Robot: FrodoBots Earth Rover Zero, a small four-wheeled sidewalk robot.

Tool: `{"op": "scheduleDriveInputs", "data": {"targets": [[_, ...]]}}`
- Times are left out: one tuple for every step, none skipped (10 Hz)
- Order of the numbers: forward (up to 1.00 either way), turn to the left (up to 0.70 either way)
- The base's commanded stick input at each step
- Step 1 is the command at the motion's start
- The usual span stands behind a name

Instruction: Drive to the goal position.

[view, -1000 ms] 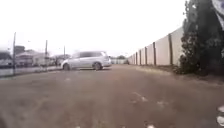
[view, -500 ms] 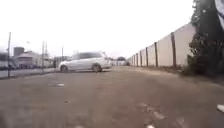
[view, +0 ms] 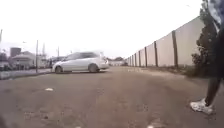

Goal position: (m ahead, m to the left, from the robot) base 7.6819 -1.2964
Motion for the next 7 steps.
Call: {"op": "scheduleDriveInputs", "data": {"targets": [[1.00,0.00],[1.00,0.00],[1.00,0.00],[1.00,0.00],[1.00,0.00],[1.00,0.00],[1.00,0.00]]}}
